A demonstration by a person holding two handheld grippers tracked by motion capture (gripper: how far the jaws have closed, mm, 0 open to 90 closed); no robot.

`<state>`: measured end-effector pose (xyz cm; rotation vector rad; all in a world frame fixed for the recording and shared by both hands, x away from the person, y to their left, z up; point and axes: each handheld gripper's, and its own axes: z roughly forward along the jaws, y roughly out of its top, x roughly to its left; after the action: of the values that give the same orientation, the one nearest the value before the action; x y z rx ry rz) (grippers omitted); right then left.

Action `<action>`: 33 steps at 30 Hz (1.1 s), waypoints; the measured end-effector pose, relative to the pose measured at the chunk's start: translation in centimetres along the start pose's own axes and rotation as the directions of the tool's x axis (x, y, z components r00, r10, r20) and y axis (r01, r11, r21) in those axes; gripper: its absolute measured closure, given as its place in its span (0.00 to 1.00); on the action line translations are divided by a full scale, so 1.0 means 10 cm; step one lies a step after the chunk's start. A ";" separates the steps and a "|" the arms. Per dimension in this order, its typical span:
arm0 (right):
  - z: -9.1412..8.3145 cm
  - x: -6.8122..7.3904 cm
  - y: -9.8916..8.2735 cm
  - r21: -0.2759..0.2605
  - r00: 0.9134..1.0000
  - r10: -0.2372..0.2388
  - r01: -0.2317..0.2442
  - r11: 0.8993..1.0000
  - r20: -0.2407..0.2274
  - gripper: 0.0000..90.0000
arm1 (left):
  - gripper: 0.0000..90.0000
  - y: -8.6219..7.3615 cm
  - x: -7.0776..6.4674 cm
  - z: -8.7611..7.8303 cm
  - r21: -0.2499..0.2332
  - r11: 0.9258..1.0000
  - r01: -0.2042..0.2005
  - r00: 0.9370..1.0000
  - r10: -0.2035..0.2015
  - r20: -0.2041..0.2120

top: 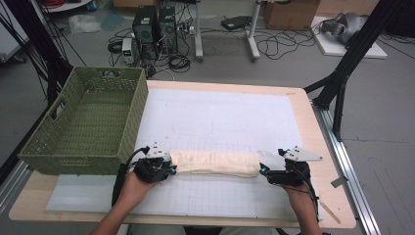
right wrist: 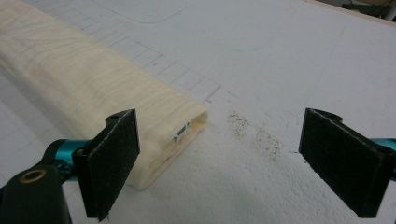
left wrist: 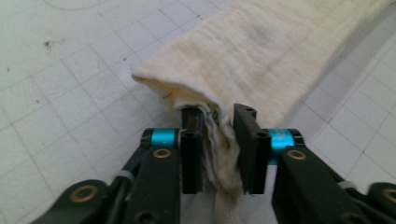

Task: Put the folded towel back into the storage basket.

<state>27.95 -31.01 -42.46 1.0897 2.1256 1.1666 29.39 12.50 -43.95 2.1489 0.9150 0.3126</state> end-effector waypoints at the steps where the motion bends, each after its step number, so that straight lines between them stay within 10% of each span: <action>1: 0.00 0.00 0.00 0.001 1.000 0.000 0.000 1.000 0.000 0.13 | 0.88 0.00 -0.01 0.00 -0.002 1.000 -0.007 1.000 0.007 -0.006; 16: 0.04 0.04 0.03 0.018 0.999 0.041 -0.041 0.999 -0.018 0.13 | 0.91 0.02 0.09 -0.08 -0.124 0.985 0.117 0.990 -0.106 0.088; 21: 0.11 0.07 0.00 0.085 0.996 0.049 -0.042 0.995 -0.079 0.36 | 0.91 0.01 0.10 -0.08 -0.119 0.986 0.115 0.991 -0.104 0.089; 33: 0.25 0.18 -0.07 0.180 0.989 0.047 -0.021 0.983 -0.143 0.53 | 0.91 0.00 0.13 -0.08 -0.115 0.987 0.114 0.992 -0.106 0.072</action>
<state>28.44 -28.53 -44.41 1.1530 2.3723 1.1198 29.92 13.88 -43.47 1.9806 0.9494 0.2343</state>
